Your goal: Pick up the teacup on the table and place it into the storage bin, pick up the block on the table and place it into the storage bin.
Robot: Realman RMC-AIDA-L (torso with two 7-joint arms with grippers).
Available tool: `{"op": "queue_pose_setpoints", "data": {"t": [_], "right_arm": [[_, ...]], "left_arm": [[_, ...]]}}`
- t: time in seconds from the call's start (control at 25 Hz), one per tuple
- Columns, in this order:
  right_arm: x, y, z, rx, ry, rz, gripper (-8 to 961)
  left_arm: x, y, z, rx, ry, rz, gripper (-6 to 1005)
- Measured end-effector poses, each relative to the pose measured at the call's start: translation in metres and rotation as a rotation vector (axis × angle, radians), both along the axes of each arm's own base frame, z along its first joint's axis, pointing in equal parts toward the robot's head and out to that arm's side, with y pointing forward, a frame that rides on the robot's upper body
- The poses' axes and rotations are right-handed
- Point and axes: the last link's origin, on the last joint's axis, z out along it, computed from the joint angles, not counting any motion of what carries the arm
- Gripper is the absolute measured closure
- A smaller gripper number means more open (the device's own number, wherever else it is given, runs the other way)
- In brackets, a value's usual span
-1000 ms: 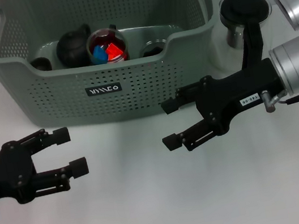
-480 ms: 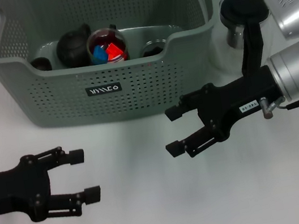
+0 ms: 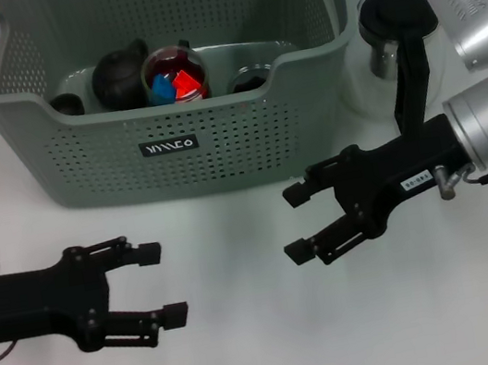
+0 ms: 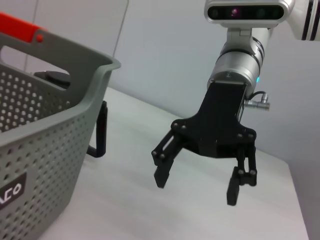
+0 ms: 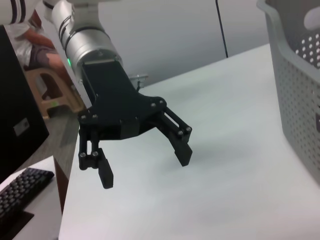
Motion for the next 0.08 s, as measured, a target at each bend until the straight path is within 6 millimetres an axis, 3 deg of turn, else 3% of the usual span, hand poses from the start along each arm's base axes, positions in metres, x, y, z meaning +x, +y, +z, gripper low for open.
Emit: {"op": "queue_pose_setpoints", "data": {"t": [0.08], "right_arm": [[0.0027, 0.0001, 0.0026, 0.0, -0.007, -0.004, 37]], "left_arm": [[0.0017, 0.0036, -0.0032, -0.006, -0.003, -0.006, 52]]}}
